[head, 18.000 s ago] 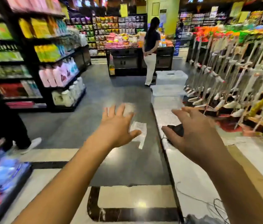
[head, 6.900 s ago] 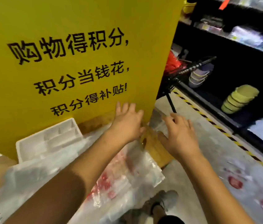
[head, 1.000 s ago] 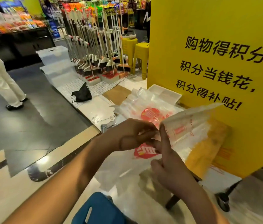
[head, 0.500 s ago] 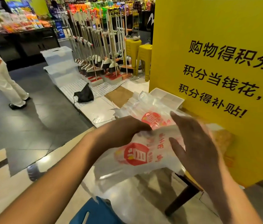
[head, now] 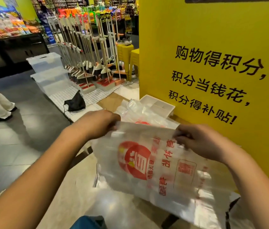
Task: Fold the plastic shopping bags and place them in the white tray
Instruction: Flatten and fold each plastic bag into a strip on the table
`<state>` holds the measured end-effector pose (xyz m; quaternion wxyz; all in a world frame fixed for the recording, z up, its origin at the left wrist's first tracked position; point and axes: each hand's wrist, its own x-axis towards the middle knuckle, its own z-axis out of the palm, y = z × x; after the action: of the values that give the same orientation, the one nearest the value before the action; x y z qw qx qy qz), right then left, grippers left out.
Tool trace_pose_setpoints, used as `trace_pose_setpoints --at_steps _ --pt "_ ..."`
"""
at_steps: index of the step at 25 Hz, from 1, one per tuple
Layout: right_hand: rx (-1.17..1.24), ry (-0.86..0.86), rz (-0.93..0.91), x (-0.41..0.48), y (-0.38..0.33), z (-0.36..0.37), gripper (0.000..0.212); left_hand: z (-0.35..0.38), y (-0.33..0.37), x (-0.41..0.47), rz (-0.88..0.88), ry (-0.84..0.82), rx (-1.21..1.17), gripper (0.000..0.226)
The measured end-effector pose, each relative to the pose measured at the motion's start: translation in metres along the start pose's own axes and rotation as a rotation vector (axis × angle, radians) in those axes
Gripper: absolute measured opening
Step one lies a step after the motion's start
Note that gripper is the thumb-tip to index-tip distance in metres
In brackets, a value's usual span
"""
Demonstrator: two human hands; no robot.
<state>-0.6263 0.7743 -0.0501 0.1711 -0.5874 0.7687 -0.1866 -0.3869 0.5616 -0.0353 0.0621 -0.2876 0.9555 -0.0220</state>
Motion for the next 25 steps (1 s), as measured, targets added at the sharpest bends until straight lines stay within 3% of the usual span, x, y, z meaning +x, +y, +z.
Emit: trace_pose_setpoints --at_steps 2,5,8,14,19,22,25 --pt "0.031 -0.005 0.0 0.015 0.016 -0.008 0.012 -0.008 0.0 0.027 -0.098 0.073 0.035 0.008" --pt "-0.139 0.064 0.052 0.047 0.043 -0.005 0.016 -0.009 -0.004 0.074 -0.111 0.181 0.056 0.008" --pt "-0.207 0.115 0.183 0.083 0.072 0.009 0.014 0.003 -0.01 0.121 -0.089 0.159 0.036 0.01" --pt "-0.118 0.049 0.311 0.14 0.12 0.034 0.016 0.04 -0.02 0.215 -0.014 0.127 0.068 0.037" --pt "-0.122 0.167 0.408 0.19 0.145 0.075 0.02 0.102 -0.059 0.309 0.09 0.072 0.036 0.036" --pt "-0.131 0.184 0.554 0.216 0.158 0.093 0.011 0.136 -0.077 0.351 0.143 -0.02 0.003 0.036" --pt "-0.278 0.118 0.71 0.226 0.155 0.11 0.025 0.158 -0.082 0.369 0.253 -0.005 -0.079 0.039"
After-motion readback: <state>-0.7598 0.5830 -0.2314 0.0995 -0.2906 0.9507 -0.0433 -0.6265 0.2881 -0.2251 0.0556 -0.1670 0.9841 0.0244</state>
